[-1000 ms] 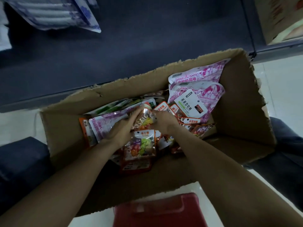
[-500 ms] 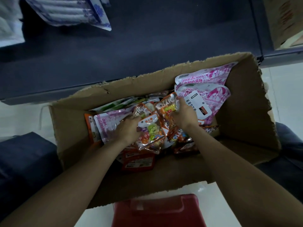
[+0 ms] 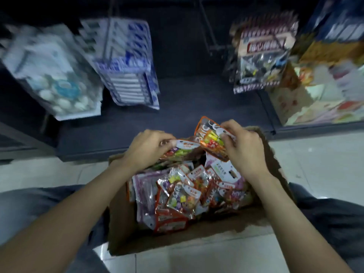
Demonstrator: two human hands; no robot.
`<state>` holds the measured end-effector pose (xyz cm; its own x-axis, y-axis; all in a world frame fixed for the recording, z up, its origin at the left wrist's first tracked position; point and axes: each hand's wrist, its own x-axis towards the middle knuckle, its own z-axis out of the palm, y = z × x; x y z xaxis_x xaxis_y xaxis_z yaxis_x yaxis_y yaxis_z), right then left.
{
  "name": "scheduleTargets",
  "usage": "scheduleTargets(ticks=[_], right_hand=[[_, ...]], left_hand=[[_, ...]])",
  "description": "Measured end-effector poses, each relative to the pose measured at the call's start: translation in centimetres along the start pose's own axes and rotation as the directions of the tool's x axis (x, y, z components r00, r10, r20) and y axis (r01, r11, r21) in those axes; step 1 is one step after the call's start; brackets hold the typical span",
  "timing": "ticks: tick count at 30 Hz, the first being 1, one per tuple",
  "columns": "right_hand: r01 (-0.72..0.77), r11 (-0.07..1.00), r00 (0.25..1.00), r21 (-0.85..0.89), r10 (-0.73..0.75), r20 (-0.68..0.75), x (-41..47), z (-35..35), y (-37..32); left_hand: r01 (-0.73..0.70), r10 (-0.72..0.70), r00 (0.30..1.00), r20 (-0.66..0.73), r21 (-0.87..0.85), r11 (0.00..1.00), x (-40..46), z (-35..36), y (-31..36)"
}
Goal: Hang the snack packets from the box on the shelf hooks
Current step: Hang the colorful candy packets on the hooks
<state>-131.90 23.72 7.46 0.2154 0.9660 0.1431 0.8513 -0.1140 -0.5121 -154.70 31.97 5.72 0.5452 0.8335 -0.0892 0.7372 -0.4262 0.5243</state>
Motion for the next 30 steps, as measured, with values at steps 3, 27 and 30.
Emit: scheduleTargets(ticks=[3,27,30], right_hand=[[0.126,0.990,0.992,0.059,-0.125,-0.021,1.3,-5.7,-4.2],[0.462,0.859,0.879,0.221,-0.410,-0.244,18.8,-19.6,-22.3],[0.429,0.862,0.897,0.271,-0.371,-0.240,20.5,-19.1,-22.4]], left_hand=[[-0.019,0.024,0.993,-0.119,0.044,0.999,-0.7,-7.0,2.6],[-0.270,-0.018,0.787,-0.617,-0.370,0.889,6.4,-32.2,10.7],[-0.298,-0.094,0.750,-0.654,-0.462,0.835,8.9,-32.1,10.3]])
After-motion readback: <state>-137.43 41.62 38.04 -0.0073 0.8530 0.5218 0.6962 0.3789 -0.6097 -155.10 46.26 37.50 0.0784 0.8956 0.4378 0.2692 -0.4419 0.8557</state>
